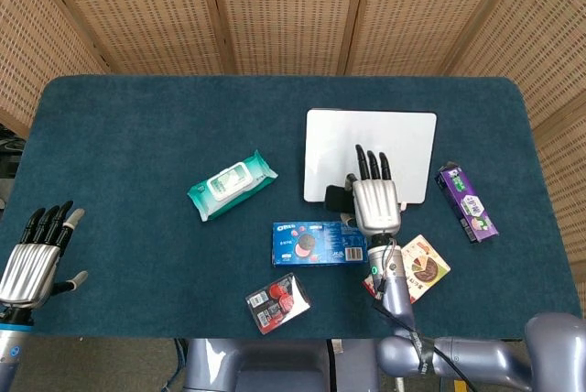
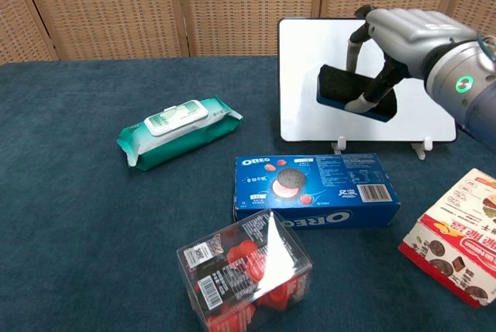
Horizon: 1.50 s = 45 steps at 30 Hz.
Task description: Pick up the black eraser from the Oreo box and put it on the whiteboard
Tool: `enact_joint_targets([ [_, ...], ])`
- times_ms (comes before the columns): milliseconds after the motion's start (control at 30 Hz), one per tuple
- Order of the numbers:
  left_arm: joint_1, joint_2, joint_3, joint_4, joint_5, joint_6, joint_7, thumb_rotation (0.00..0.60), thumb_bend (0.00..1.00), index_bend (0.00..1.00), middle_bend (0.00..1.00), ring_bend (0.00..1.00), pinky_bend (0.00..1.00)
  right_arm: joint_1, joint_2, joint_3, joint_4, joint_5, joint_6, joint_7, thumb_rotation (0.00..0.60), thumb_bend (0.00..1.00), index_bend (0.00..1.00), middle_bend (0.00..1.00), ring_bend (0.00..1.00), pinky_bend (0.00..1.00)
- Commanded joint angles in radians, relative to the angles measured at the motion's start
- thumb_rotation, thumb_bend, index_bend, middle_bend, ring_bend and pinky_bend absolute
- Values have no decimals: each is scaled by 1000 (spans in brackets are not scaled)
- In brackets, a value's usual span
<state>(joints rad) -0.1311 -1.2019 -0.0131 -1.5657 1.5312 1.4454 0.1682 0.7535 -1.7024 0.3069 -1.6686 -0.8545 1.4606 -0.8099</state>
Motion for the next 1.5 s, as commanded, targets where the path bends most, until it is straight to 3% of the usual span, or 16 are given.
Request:
enact_joint_targets([
  [33,-1,-7,-2,9,7,7,-8,600,160,0,0,0,0,-3,-5,51,100,-50,-24,112,600,217,548,0,0,0],
  [433,-3,-47,-16,68,19,38,-36,600,160,0,0,0,0,22,-69,159,403,-75,-70,335,600,208,552,0,0,0],
  [867,-4,-54,-16,78,17,36,-43,600,160,0,0,0,0,37,-135,182,594,-75,-100,409,600,208,558,0,0,0],
  [1133,-6,-54,-14,82,16,32,-52,600,160,0,0,0,0,64,-240,209,790,-106,-46,495,600,208,559,0,0,0],
  [1500,-7,-55,-8,78,22,30,-52,600,160,0,0,0,0,79,-308,199,952,-140,-50,530,600,208,562,0,0,0],
])
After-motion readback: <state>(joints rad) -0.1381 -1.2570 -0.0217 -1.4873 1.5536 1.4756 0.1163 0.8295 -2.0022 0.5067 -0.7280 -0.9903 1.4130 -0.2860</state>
